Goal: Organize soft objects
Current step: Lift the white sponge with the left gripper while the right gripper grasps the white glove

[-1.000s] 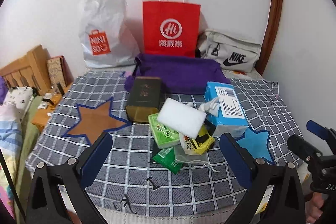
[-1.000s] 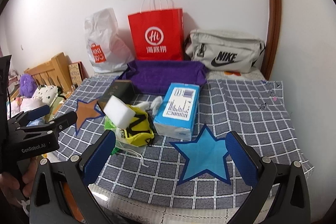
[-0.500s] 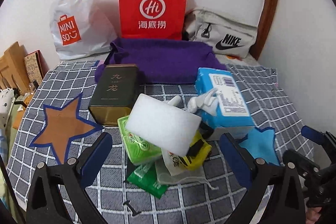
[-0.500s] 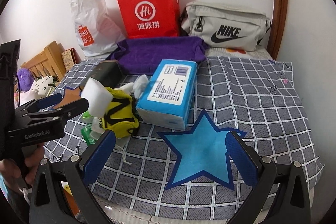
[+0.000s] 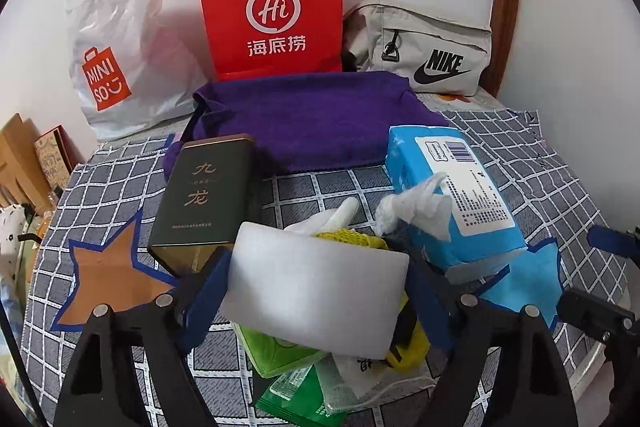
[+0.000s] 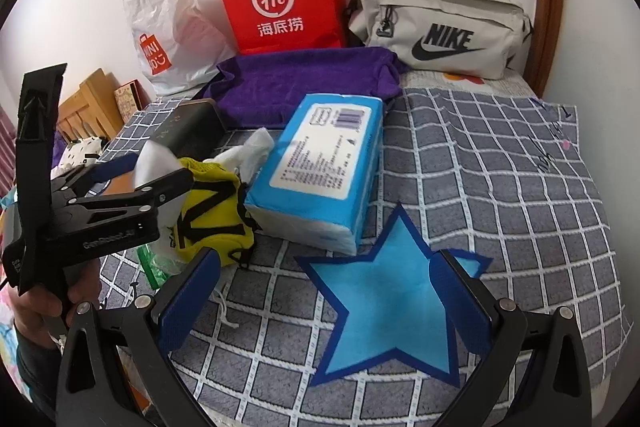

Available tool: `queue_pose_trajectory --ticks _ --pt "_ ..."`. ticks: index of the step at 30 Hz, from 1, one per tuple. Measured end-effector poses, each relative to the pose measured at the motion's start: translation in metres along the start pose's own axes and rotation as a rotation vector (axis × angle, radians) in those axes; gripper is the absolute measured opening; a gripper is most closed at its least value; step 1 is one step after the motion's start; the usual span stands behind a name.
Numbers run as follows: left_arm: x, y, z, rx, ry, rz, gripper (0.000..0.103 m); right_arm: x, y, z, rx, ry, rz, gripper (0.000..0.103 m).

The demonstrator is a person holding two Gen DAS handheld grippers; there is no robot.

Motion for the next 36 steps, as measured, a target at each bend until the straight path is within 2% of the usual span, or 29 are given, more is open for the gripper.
queue_pose_trajectory --ticks 3,10,16,19,22,23,25,26,27,31,36 --pt "0.002 0.004 -0.003 -0.023 0.013 0.013 0.081 0.007 -0.005 -0.006 0.015 0.016 0.003 0.103" --pt "0.013 0.025 -0.029 0.02 0.046 0.038 0.081 0.025 -0.027 -0.027 0.052 0.065 0.007 0.101" --pt "0.01 0.037 -0.06 0.081 0.1 0.048 0.081 0.04 -0.062 -0.041 0.064 0.11 0.015 0.09" --pt "0.007 0.04 -0.071 0.098 0.117 0.048 0.081 0.038 -0.08 -0.047 0.066 0.13 -0.004 0.081" --pt "0.004 0.041 -0.08 0.109 0.131 0.048 0.081 0.033 -0.098 -0.051 0.054 0.146 -0.022 0.065" --pt "0.004 0.04 -0.082 0.111 0.139 0.047 0.081 0.032 -0.104 -0.053 0.048 0.157 -0.03 0.054" --pt "0.001 0.04 -0.086 0.113 0.154 0.045 0.081 0.032 -0.107 -0.059 0.013 0.216 0.006 0.039" --pt "0.0 0.041 -0.088 0.114 0.158 0.044 0.081 0.033 -0.108 -0.062 0.015 0.238 0.016 0.013" --pt "-0.002 0.04 -0.089 0.116 0.162 0.041 0.081 0.033 -0.108 -0.063 0.031 0.237 0.013 0.003" --pt "-0.006 0.042 -0.093 0.121 0.176 0.039 0.081 0.036 -0.094 -0.062 0.075 0.217 0.029 0.002" --pt "-0.007 0.05 -0.093 0.132 0.185 0.045 0.081 0.049 -0.038 -0.058 0.121 0.176 0.121 0.002"
Point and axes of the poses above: each gripper's, at about its wrist camera, not at the fingertips, and y roughly against the way its jaws point, z to its right, x to its top, the point moved 6 cm from there along -y, roughly the way its jaws point, and after that the axes turned 15 degrees about z, right-handed, at the moved point
